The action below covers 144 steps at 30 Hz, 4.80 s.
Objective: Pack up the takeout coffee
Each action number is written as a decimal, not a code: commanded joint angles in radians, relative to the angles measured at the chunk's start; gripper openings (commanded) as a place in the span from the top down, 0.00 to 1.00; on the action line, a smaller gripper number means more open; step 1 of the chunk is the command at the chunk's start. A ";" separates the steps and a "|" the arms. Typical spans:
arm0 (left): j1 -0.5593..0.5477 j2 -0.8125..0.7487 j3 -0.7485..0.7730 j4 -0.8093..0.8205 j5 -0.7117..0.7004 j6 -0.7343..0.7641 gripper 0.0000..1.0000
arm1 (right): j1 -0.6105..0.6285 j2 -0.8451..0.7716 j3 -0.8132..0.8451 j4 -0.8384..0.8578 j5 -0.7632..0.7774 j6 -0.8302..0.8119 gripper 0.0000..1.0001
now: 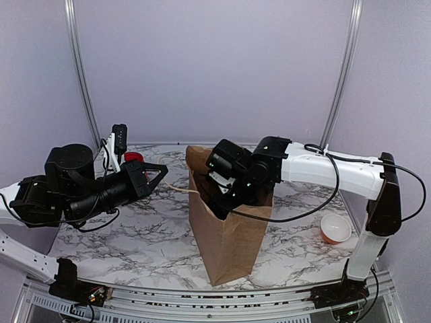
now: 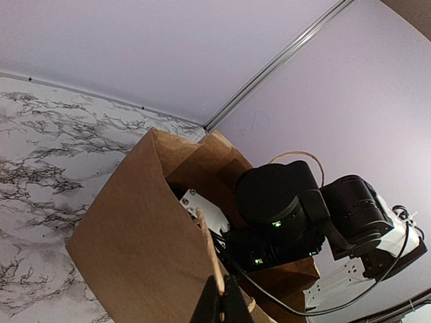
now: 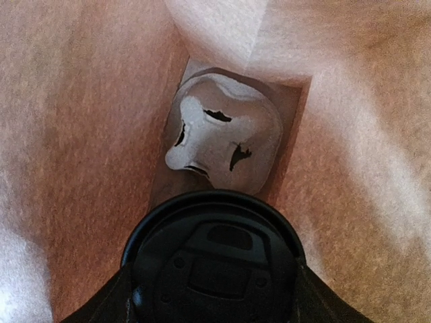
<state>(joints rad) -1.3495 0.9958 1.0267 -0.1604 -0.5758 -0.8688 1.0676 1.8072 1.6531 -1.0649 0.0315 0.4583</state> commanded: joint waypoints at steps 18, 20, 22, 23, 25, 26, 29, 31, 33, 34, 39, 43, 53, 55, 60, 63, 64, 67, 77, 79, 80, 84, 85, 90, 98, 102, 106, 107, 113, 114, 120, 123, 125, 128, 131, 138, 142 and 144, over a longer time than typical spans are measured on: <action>-0.007 -0.009 -0.002 0.033 -0.007 0.016 1.00 | 0.035 0.038 0.048 -0.095 0.052 -0.016 0.39; -0.007 -0.009 -0.002 0.033 -0.007 0.016 1.00 | 0.037 0.039 0.054 -0.099 0.059 -0.015 0.38; -0.007 -0.010 -0.002 0.033 -0.007 0.016 1.00 | 0.038 0.039 0.061 -0.105 0.065 -0.013 0.38; -0.007 -0.009 -0.002 0.033 -0.007 0.015 1.00 | 0.038 0.037 0.062 -0.105 0.065 -0.013 0.38; -0.007 -0.011 -0.003 0.033 -0.007 0.016 1.00 | 0.038 0.037 0.062 -0.107 0.067 -0.013 0.38; -0.007 -0.012 -0.003 0.033 -0.007 0.016 1.00 | 0.038 0.037 0.061 -0.107 0.065 -0.013 0.38; -0.007 -0.010 -0.002 0.032 -0.009 0.016 1.00 | 0.041 0.040 0.056 -0.107 0.065 -0.013 0.37; -0.007 -0.011 -0.002 0.033 -0.010 0.016 1.00 | 0.043 0.042 0.053 -0.103 0.064 -0.013 0.37; -0.007 -0.011 -0.003 0.033 -0.012 0.016 1.00 | 0.044 0.042 0.049 -0.100 0.063 -0.013 0.37; -0.007 -0.012 -0.004 0.033 -0.012 0.016 1.00 | 0.045 0.041 0.047 -0.099 0.063 -0.013 0.37; -0.006 -0.013 -0.005 0.033 -0.018 0.016 1.00 | 0.046 0.039 0.059 -0.106 0.076 -0.011 0.36; -0.007 -0.010 -0.007 0.032 -0.025 0.017 1.00 | 0.047 0.038 0.112 -0.132 0.091 -0.012 0.36; -0.007 0.002 -0.018 0.016 -0.061 0.005 1.00 | 0.068 0.031 0.231 -0.219 0.120 -0.005 0.36; -0.007 0.001 -0.021 0.015 -0.069 0.002 1.00 | 0.074 0.020 0.215 -0.222 0.113 0.000 0.36; -0.007 0.007 -0.020 0.016 -0.076 0.001 1.00 | 0.082 -0.004 0.163 -0.219 0.090 0.009 0.36; -0.007 0.010 -0.018 0.015 -0.077 0.001 1.00 | 0.083 -0.012 0.105 -0.202 0.078 0.013 0.36; -0.007 0.011 -0.017 0.016 -0.078 0.001 1.00 | 0.082 -0.013 0.090 -0.196 0.071 0.013 0.36; -0.007 0.010 -0.016 0.016 -0.080 0.002 1.00 | 0.083 -0.017 0.033 -0.161 0.061 0.013 0.36; -0.007 0.009 -0.011 0.014 -0.078 0.011 1.00 | 0.083 -0.005 0.004 -0.129 0.067 0.007 0.32; -0.006 0.009 -0.010 0.015 -0.077 0.011 1.00 | 0.083 -0.006 0.016 -0.135 0.072 0.007 0.30; -0.007 0.010 -0.010 0.015 -0.077 0.011 1.00 | 0.083 -0.005 0.024 -0.140 0.076 0.007 0.29; -0.007 0.016 -0.005 0.015 -0.076 0.014 1.00 | 0.083 -0.007 0.061 -0.166 0.089 0.007 0.23; -0.007 0.016 -0.004 0.016 -0.076 0.014 1.00 | 0.083 -0.009 0.072 -0.173 0.094 0.007 0.21; -0.007 0.019 -0.001 0.016 -0.077 0.016 1.00 | 0.083 -0.018 0.117 -0.206 0.119 0.005 0.15; -0.007 0.018 0.001 0.015 -0.081 0.017 1.00 | 0.083 -0.026 0.175 -0.227 0.135 -0.004 0.11; -0.007 0.018 0.002 0.016 -0.082 0.017 1.00 | 0.083 -0.021 0.216 -0.242 0.142 -0.008 0.09; -0.007 0.018 0.003 0.015 -0.082 0.019 1.00 | 0.082 -0.015 0.259 -0.253 0.150 -0.011 0.09; -0.007 0.017 0.003 0.015 -0.082 0.018 1.00 | 0.083 -0.014 0.271 -0.256 0.155 -0.011 0.09; -0.007 0.022 0.010 0.014 -0.079 0.023 1.00 | 0.082 0.012 0.344 -0.284 0.174 -0.020 0.08; -0.007 0.023 0.010 0.014 -0.078 0.024 1.00 | 0.082 0.015 0.356 -0.290 0.178 -0.021 0.08; -0.007 0.021 0.012 0.013 -0.076 0.024 1.00 | 0.083 0.020 0.437 -0.306 0.193 -0.031 0.08; -0.007 0.023 0.016 0.013 -0.074 0.024 1.00 | 0.082 0.020 0.470 -0.306 0.199 -0.036 0.08; -0.007 0.027 0.020 0.013 -0.072 0.024 1.00 | 0.083 0.022 0.492 -0.306 0.209 -0.039 0.08; -0.007 0.034 0.028 0.012 -0.068 0.028 1.00 | 0.082 0.023 0.531 -0.305 0.227 -0.043 0.08; -0.007 0.038 0.034 0.013 -0.064 0.030 1.00 | 0.083 0.023 0.580 -0.295 0.238 -0.052 0.08; -0.006 0.042 0.045 0.007 -0.075 0.031 1.00 | 0.082 -0.034 0.614 -0.156 0.196 -0.112 0.08; -0.007 0.048 0.058 0.004 -0.084 0.034 1.00 | 0.081 -0.073 0.618 -0.036 0.154 -0.152 0.07; -0.006 0.048 0.063 0.001 -0.091 0.033 0.97 | 0.076 -0.092 0.621 0.028 0.150 -0.173 0.06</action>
<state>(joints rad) -1.3495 1.0359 1.0523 -0.1616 -0.6380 -0.8486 1.1435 1.7844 2.2307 -1.2064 0.2123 0.3431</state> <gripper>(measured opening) 0.012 0.933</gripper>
